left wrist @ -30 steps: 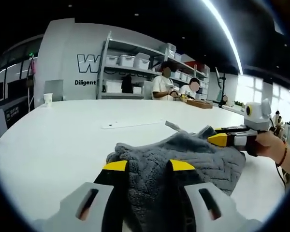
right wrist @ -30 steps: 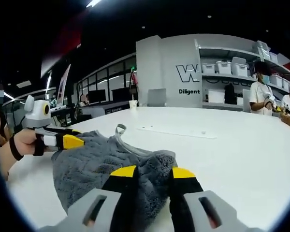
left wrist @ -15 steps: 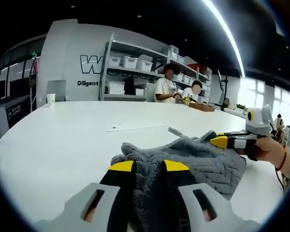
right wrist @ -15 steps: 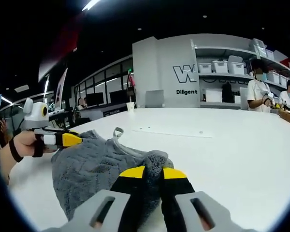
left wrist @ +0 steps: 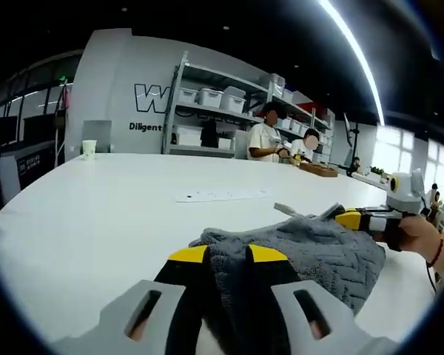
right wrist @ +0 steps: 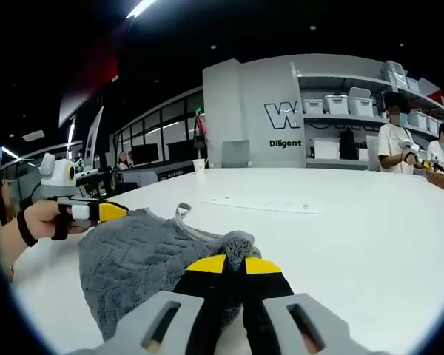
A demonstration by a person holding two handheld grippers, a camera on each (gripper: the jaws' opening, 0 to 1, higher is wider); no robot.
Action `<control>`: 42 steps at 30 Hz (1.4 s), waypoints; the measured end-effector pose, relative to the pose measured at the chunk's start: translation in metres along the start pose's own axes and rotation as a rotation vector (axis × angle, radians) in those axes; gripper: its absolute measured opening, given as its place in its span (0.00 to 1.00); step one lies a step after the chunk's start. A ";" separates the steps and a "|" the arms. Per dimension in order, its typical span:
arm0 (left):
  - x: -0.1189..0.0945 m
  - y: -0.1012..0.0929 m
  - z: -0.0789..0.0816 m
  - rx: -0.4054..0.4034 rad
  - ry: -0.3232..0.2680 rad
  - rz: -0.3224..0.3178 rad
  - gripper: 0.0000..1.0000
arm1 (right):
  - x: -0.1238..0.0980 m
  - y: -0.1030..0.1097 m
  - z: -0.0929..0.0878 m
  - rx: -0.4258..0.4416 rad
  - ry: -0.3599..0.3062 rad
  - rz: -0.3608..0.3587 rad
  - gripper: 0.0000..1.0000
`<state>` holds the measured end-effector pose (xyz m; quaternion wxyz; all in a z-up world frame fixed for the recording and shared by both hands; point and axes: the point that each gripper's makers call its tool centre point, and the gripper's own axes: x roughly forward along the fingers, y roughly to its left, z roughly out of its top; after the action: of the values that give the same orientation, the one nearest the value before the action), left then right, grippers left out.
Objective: Open the folded towel by lifting each exposed corner and separating the folded layers until the towel lies flat within the target outline without major curled edges
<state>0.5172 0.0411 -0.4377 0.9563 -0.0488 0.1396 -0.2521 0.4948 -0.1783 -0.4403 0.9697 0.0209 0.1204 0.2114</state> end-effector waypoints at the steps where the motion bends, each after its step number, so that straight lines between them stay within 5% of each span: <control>1: 0.001 0.001 0.001 -0.010 -0.002 -0.001 0.20 | 0.000 0.000 0.000 0.000 0.001 0.001 0.00; 8: 0.006 0.012 -0.001 -0.019 0.024 0.030 0.32 | 0.003 -0.003 0.001 0.010 -0.006 -0.004 0.00; 15: 0.016 0.011 -0.002 -0.028 0.026 0.003 0.31 | 0.003 -0.004 0.002 0.011 -0.008 -0.003 0.00; 23: 0.023 0.009 -0.005 -0.019 0.039 -0.020 0.24 | 0.002 -0.006 0.002 0.025 -0.018 -0.002 0.00; 27: 0.025 0.009 -0.005 -0.017 0.052 -0.042 0.09 | 0.002 -0.007 0.001 0.024 -0.014 -0.004 0.00; 42: 0.004 -0.009 -0.003 -0.008 0.026 -0.012 0.02 | -0.005 -0.003 0.012 -0.028 -0.027 -0.021 0.00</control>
<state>0.5156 0.0312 -0.4401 0.9527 -0.0502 0.1525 -0.2581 0.4950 -0.1831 -0.4281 0.9737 0.0089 0.1043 0.2026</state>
